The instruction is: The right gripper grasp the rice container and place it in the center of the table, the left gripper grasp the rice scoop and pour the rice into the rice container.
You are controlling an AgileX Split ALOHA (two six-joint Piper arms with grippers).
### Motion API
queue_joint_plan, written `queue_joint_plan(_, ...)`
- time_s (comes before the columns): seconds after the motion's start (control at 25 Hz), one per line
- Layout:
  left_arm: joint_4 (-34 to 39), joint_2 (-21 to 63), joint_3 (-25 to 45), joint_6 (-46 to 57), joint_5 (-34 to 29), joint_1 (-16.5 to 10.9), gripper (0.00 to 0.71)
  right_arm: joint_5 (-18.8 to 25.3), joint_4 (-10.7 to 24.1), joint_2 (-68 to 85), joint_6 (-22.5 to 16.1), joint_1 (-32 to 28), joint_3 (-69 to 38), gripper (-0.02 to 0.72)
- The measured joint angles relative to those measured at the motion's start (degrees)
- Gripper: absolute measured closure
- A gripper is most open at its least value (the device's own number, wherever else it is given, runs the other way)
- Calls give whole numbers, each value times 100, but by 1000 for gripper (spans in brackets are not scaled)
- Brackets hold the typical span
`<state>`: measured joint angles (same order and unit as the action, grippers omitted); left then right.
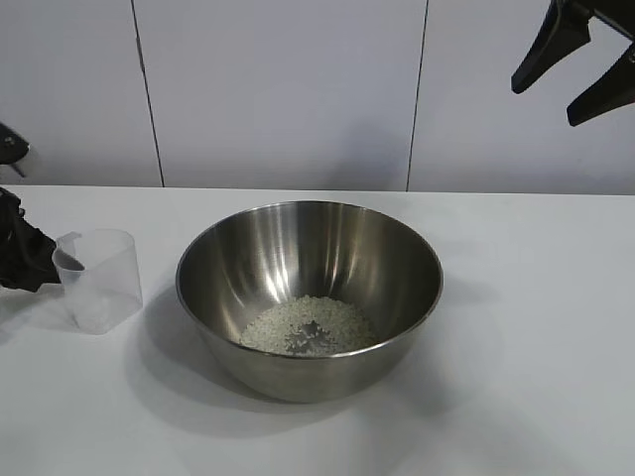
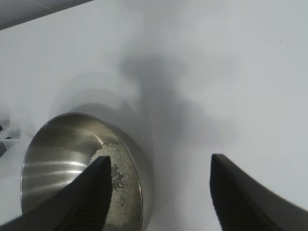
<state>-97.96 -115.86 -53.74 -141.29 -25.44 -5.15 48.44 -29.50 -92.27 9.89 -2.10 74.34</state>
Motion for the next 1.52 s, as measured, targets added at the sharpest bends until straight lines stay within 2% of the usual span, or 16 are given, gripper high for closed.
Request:
queue_joint_plan(0.48,-23,422,375,240,280,0,329,-24,0,0,22,0,0,291)
queue_joint_plan(0.72,29,578,722,865,471,0,329,-24,0,0,28,0,0,291)
queue_joint_plan(0.84,29,885,728,1405,1074,0,332,-24,0,0,28,0,0,291)
queue_joint_plan(0.92,-2,1127,728,1915,1776,0,346,-24,0,0,28,0,0,291)
queue_joint_plan(1.0,-67,1386,728,2675,2448,-1,352,-24,0,0,28,0,0,291)
queue_joint_plan(1.08,-91,1643,728,3593,2697,-29,356,-24,0,0,35,0,0,291)
queue_joint_plan(1.16,-103,1830,708,4511,2472,-84,358,-24,0,0,35,0,0,291)
queue_joint_plan(1.2,-108,1917,659,4915,2155,-122,358,-24,0,0,39,0,0,291)
queue_joint_plan(1.36,-98,2007,291,6310,410,-246,359,-24,0,0,39,0,0,291)
queue_joint_plan(1.44,-44,2001,14,6689,-502,-226,359,-24,0,0,39,0,0,291)
queue_joint_plan(1.52,317,2001,-368,7108,-1387,-139,359,-5,0,0,39,0,0,291)
